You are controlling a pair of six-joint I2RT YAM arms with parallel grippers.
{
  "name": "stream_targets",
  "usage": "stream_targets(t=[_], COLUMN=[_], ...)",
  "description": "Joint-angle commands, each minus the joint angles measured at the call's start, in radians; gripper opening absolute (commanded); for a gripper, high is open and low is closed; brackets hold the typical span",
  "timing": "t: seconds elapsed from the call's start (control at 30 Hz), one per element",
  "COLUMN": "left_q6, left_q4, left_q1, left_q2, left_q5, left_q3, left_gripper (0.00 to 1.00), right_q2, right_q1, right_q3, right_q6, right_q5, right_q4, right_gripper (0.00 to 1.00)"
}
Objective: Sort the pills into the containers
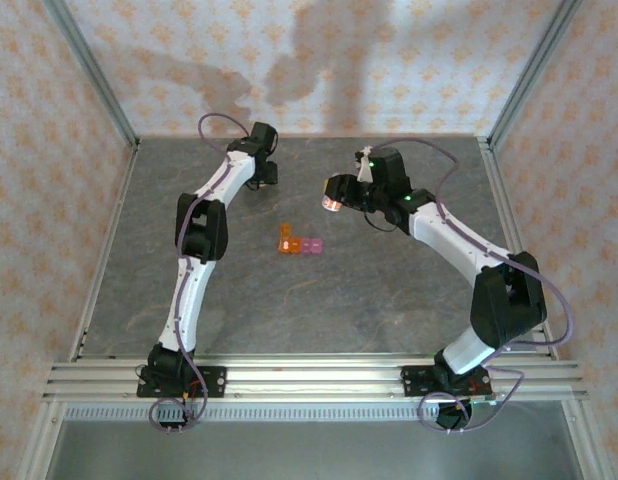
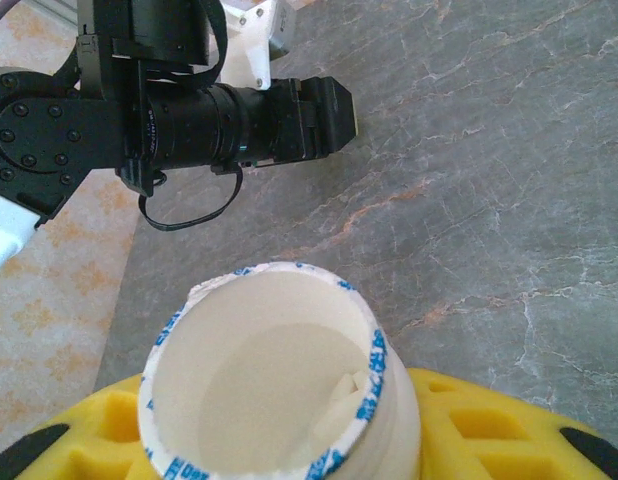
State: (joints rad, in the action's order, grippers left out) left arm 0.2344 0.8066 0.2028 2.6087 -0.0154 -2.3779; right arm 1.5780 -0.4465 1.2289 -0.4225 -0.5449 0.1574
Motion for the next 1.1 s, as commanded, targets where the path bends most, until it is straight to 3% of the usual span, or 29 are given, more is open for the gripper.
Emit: stream_targets(t=[0.0, 0.17, 0.4, 0.73, 1.07], left_q6=[-0.015, -0.023, -0.024, -0.043, -0.067], left_q4=[0.039, 0.049, 0.059, 0.026, -0.04], left_q1=[-0.005, -0.005, -0.004, 0.007, 0.091], left_q2=[0.032, 0.038, 0.031, -0.112, -0.341], left_q5=[-0.014, -0.014, 0.014, 0.058, 0.095], left_q3=[-0.038, -0.038, -0.038, 0.001, 0.204], left_gripper=[0.57, 0.53, 0.3, 0.29, 0.29], right_q2=[-0.005, -0.008, -0.014, -0.023, -0.073], right_q1=[-0.007, -0.007, -0.006, 0.004, 0.052], right_q3=[0.041, 0.041, 0.04, 0.04, 0.03], right_q6=[0.006, 0.008, 0.01, 0.014, 0.018], right_q5=[0.019, 0.025, 0.036, 0.063, 0.087], right_q4=[-0.006, -0.005, 0.005, 0.009, 0.025], right_gripper=[0.29, 0.29, 0.29, 0.29, 0.29])
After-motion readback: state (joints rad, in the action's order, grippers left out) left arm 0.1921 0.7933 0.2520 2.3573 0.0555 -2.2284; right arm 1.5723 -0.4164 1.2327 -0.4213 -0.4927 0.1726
